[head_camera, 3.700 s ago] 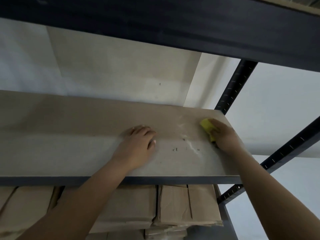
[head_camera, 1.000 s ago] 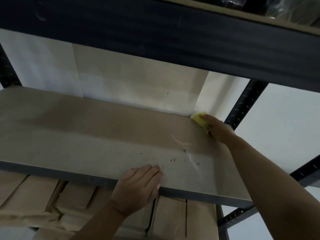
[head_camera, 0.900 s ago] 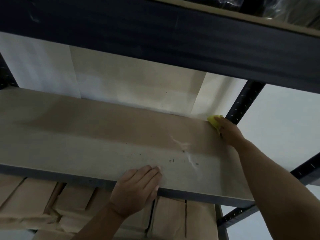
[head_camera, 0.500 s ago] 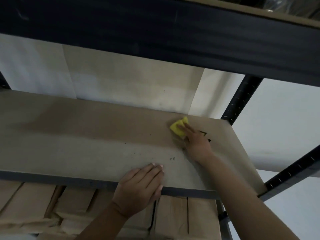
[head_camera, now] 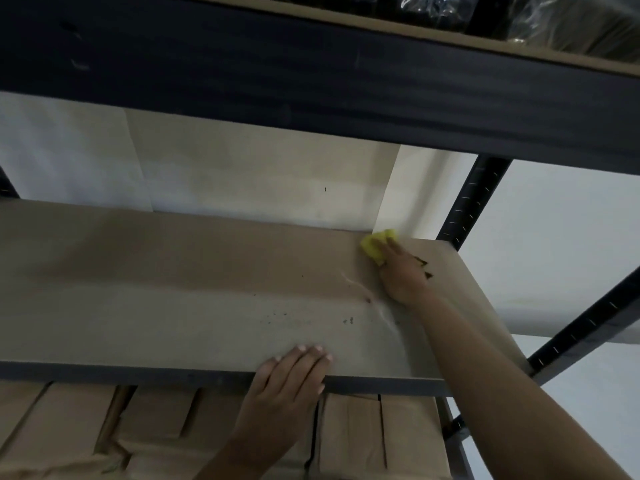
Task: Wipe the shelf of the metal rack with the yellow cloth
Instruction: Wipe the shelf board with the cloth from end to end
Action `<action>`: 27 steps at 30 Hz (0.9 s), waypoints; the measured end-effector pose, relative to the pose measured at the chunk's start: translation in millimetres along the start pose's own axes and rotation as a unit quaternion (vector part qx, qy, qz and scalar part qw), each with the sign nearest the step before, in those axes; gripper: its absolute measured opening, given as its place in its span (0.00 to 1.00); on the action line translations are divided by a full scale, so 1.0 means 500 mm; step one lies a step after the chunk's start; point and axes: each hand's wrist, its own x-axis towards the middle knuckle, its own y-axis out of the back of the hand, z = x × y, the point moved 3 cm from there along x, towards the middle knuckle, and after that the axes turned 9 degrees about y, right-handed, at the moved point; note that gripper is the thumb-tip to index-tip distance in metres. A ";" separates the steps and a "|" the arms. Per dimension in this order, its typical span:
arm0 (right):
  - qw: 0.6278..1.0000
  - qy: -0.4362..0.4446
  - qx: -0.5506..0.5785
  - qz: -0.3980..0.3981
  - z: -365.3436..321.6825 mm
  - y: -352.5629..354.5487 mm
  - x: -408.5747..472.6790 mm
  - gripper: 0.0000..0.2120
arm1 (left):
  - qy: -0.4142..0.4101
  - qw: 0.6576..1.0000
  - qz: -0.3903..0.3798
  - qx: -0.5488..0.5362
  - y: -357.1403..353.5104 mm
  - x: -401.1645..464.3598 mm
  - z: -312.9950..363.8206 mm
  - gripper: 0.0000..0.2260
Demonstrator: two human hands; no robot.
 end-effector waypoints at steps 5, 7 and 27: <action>0.980 0.179 0.064 -0.051 -0.091 -0.038 -0.064 0.23 | 0.000 0.999 0.032 0.001 -0.006 0.004 -0.001 0.15; 0.969 0.200 0.124 -0.078 -0.072 -0.026 -0.076 0.22 | 0.000 0.999 0.034 -0.003 -0.008 0.001 -0.002 0.16; 0.998 0.017 0.043 0.046 -0.098 -0.009 -0.239 0.24 | -0.003 0.999 -0.015 -0.048 0.003 -0.002 -0.009 0.17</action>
